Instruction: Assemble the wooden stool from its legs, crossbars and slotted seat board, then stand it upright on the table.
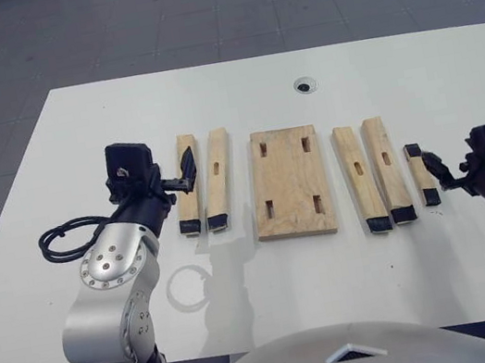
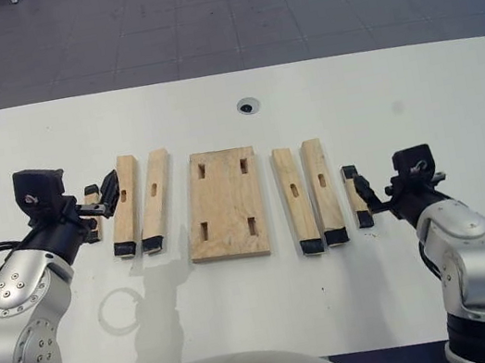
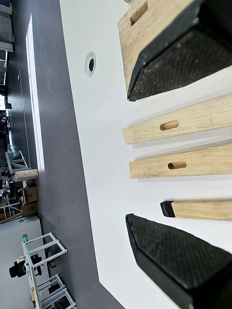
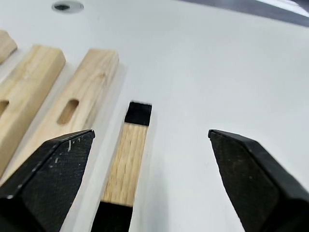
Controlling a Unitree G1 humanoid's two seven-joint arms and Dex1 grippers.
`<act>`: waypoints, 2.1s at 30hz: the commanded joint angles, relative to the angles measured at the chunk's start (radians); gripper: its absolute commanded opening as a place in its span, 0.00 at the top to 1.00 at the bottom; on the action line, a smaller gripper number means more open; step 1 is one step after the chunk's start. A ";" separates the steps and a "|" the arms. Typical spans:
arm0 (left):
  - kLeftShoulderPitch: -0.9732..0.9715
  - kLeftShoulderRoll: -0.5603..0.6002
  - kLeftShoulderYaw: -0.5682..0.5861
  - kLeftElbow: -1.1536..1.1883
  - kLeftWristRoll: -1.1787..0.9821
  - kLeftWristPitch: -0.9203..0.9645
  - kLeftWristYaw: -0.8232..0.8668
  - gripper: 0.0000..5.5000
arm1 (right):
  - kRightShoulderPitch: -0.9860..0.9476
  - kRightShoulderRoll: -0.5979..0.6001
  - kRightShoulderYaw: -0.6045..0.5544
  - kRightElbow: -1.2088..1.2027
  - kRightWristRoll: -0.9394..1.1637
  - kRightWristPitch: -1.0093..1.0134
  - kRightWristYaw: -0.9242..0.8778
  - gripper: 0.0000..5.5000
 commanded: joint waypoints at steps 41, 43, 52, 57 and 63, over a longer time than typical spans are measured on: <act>-0.021 -0.010 0.018 -0.014 0.004 0.039 0.000 0.22 | 0.126 0.075 0.121 0.207 0.047 -0.093 0.002 0.77; -0.022 -0.033 0.032 -0.011 -0.011 0.047 0.000 0.22 | 0.069 0.043 0.089 0.247 0.046 -0.130 0.017 0.77; -0.469 -0.258 0.447 0.283 -0.522 0.312 -0.165 0.22 | -0.531 0.054 0.088 0.115 0.176 -0.051 -0.046 0.77; -0.743 -0.444 0.750 0.499 -0.736 0.509 -0.022 0.22 | -0.624 0.164 0.221 0.040 0.203 -0.025 -0.075 0.77; -0.808 -0.524 0.814 0.589 -0.819 0.524 0.181 0.22 | -0.706 0.240 0.357 -0.036 0.201 0.003 -0.105 0.77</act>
